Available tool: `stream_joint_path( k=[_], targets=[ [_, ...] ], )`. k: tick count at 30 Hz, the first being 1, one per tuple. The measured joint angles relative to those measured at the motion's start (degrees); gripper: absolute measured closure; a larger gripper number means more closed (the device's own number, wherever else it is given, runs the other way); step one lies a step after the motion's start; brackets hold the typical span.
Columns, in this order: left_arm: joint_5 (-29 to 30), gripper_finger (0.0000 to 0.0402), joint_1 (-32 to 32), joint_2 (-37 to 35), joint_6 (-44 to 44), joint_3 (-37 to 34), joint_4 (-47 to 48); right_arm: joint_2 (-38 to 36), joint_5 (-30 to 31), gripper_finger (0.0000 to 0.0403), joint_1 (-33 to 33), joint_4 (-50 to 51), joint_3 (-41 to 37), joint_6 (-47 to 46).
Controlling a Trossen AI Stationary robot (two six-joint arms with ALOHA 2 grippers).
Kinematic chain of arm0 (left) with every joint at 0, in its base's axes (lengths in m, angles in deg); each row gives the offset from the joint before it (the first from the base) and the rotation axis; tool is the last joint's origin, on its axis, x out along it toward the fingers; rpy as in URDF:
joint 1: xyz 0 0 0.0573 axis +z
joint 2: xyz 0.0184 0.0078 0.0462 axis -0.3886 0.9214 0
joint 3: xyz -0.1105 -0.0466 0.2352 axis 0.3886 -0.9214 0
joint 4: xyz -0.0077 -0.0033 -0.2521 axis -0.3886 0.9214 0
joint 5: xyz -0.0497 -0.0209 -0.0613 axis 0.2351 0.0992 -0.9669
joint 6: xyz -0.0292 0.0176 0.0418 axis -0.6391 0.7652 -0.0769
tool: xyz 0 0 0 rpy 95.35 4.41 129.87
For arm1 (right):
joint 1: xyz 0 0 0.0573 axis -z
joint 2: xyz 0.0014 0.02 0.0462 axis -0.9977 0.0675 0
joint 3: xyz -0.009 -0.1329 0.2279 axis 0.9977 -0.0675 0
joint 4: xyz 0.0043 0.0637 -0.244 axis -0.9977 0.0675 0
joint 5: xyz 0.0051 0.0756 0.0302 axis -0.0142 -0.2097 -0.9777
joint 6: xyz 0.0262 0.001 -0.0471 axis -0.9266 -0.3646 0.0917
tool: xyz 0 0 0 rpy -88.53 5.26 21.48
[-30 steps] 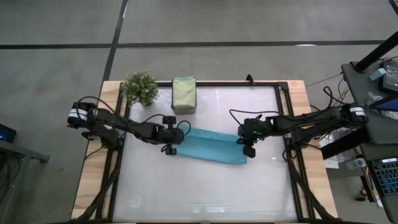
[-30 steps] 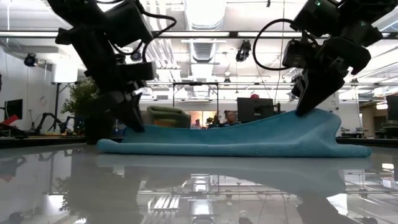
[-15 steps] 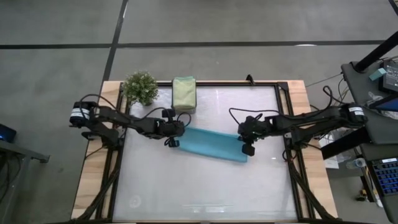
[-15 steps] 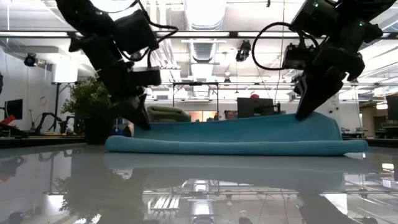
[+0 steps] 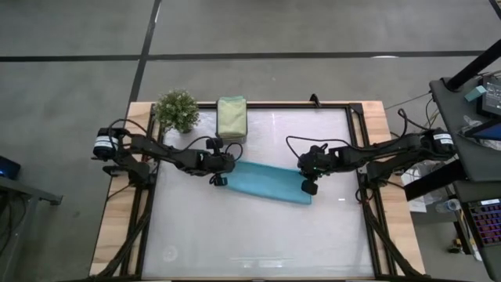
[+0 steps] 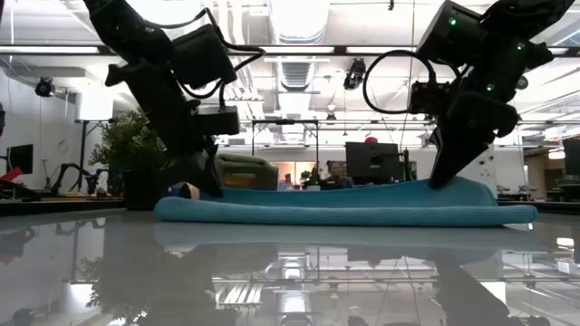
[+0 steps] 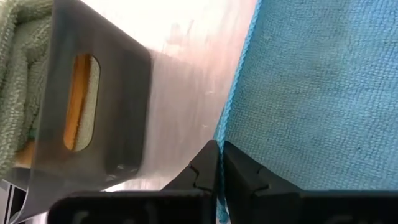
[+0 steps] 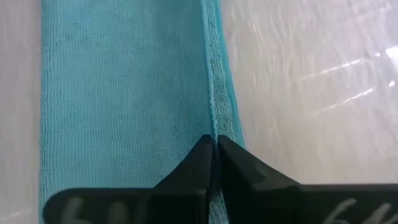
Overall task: Fold microfiber towels
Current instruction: Fold the blue towel
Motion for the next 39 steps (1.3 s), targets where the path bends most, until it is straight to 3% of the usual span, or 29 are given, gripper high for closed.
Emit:
stream_joint_path(
  k=[4,11,18,22,27,30,36,39],
  targets=[
    [-0.08,0.0378,0.02,0.02,0.00,-0.02,0.00,-0.27,0.04,0.0357,0.02,0.11,-0.02,-1.81],
    [3.02,0.0295,0.02,-0.74,0.87,0.20,0.65,-1.02,0.04,0.0294,0.00,4.09,1.40,-2.11],
    [1.75,0.0256,-0.45,-4.52,5.48,1.38,1.01,-1.08,0.01,0.0268,0.00,12.59,5.64,-6.18],
    [-6.44,0.0256,-0.37,-7.91,5.40,1.36,1.48,-1.10,-0.01,0.0269,-0.01,15.29,7.18,-9.63],
    [-20.09,0.0261,-0.90,-10.08,1.17,1.26,1.41,-1.01,-0.52,0.0288,-0.89,11.15,7.14,-10.44],
    [-21.30,0.0287,-2.78,-9.30,0.88,1.23,0.69,-0.76,-0.52,0.0301,-1.90,5.42,6.37,-9.32],
    [-21.66,0.0385,-6.62,-4.81,-0.52,1.17,-8.12,1.50,-0.47,0.0332,-4.71,-15.42,3.36,-2.73],
    [-21.66,0.0394,-7.84,-3.27,-0.59,1.17,-12.50,4.13,-0.34,0.0350,-6.38,-28.10,1.19,0.72]
  ],
)
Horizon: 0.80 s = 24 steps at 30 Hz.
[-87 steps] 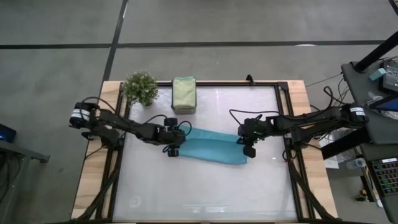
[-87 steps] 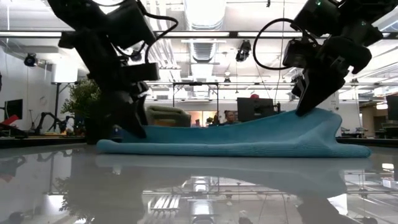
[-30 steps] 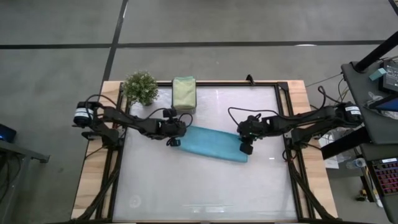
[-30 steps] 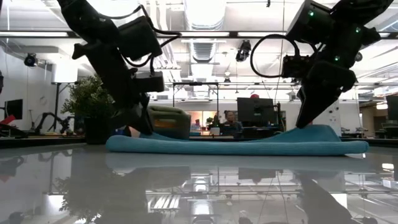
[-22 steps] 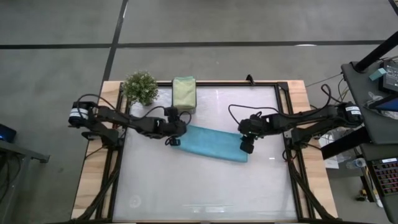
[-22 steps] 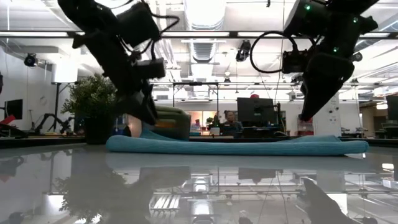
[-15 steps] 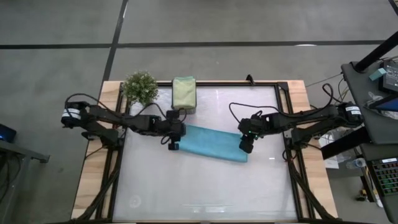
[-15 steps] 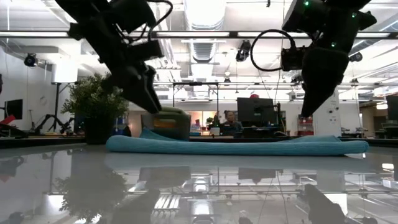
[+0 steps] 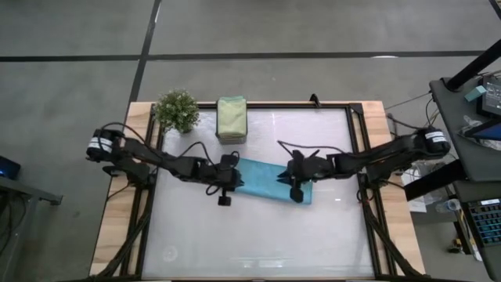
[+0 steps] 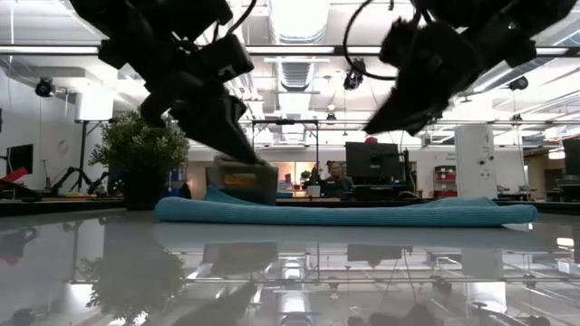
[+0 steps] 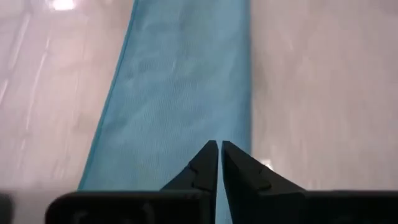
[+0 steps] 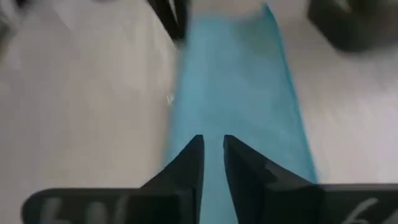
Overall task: Fold microfiber towels
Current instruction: Fold the blue towel
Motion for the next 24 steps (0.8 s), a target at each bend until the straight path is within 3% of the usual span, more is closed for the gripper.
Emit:
stream_joint_path(
  k=[12,16,24],
  targets=[
    [2.33,0.0392,-1.04,8.58,-5.92,-0.08,-16.55,19.91,0.45,0.0394,-4.27,-37.83,-2.22,9.44],
    [5.17,0.0392,-1.59,12.57,-8.93,-0.11,-17.58,25.31,0.61,0.0394,-5.39,-42.41,-2.23,9.35],
    [8.05,0.0392,-2.17,17.19,-10.59,0.09,-18.56,30.67,6.90,0.0394,-7.07,-42.20,-2.20,9.57]
  ],
)
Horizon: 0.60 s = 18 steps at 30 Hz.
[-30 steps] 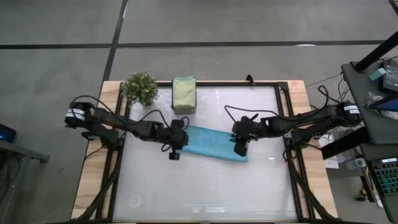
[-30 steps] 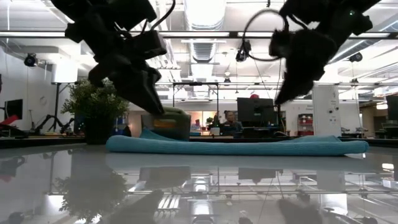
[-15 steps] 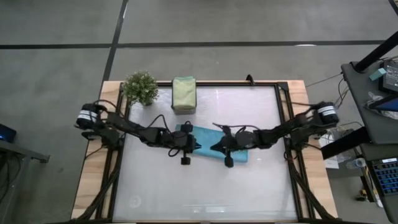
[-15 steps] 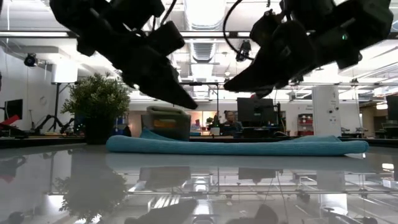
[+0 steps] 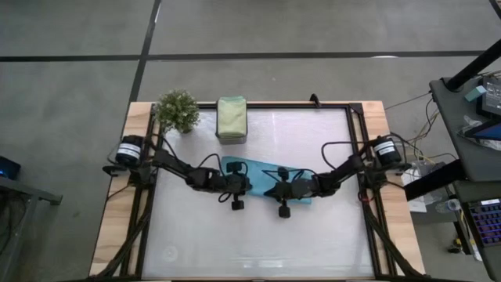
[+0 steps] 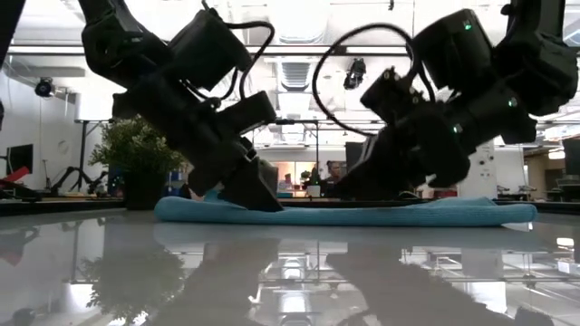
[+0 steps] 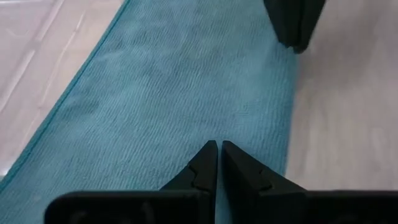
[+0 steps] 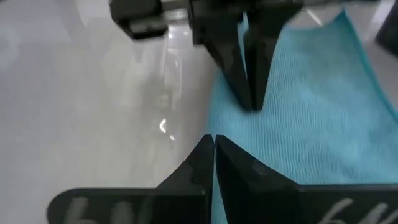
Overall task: Fold microfiber towels
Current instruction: Fold the blue towel
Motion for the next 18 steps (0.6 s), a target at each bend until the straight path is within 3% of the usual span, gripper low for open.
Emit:
stream_joint_path(
  k=[7,18],
  targets=[
    [0.05,0.0392,-0.13,-0.95,-0.04,-0.19,3.92,0.51,-0.40,0.0394,-0.82,5.89,-1.02,-3.70],
    [-0.10,0.0392,-0.59,-6.08,-3.39,-0.36,17.35,-8.28,-0.64,0.0394,-3.96,23.49,-2.01,-6.67]
  ],
)
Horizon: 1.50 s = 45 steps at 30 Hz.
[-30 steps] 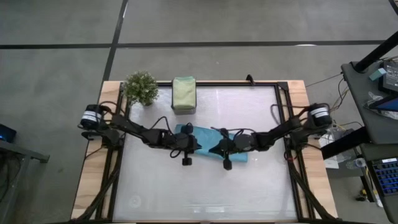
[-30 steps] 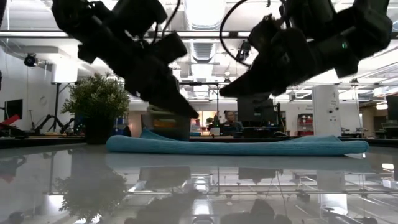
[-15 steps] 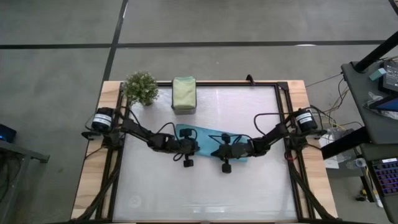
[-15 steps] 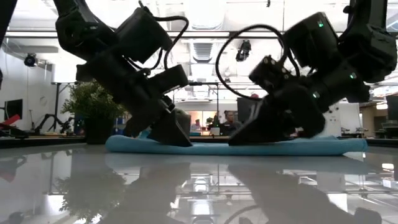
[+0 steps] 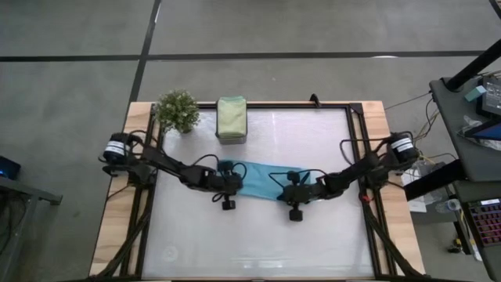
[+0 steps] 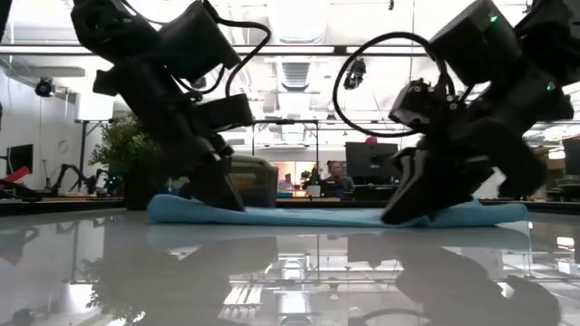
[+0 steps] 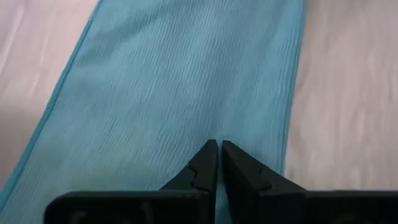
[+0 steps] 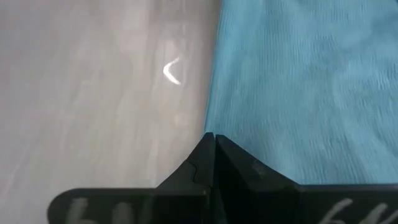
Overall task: Fold microfiber towels
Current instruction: Fold the blue towel
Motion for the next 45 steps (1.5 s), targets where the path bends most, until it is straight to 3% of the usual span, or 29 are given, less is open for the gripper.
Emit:
stream_joint_path(
  k=[9,14,21,33,38,45],
  targets=[
    [-0.09,0.0392,-0.31,-7.82,-4.09,-0.64,14.00,-11.32,-0.56,0.0394,-0.03,17.04,-0.46,0.02],
    [-0.78,0.0392,-1.29,-10.69,-4.95,-1.86,13.39,-16.73,-0.41,0.0394,-0.03,18.67,-0.76,-0.71],
    [-7.28,0.0392,-3.42,-11.90,-5.87,-3.17,10.80,-23.67,-0.46,0.0394,-0.42,24.82,-0.95,-3.69],
    [-7.89,0.0392,-4.39,-8.57,-10.55,-5.47,8.97,-24.86,-0.45,0.0394,-2.26,40.57,-2.69,-14.89],
    [-10.91,0.0392,-4.39,-8.77,-13.13,-6.49,8.92,-25.26,-0.45,0.0394,-2.24,47.68,-2.69,-15.70],
    [-13.02,0.0392,-4.50,-10.82,-12.81,-5.64,10.97,-26.75,-0.50,0.0394,-2.24,48.83,-2.69,-16.55]
  ],
)
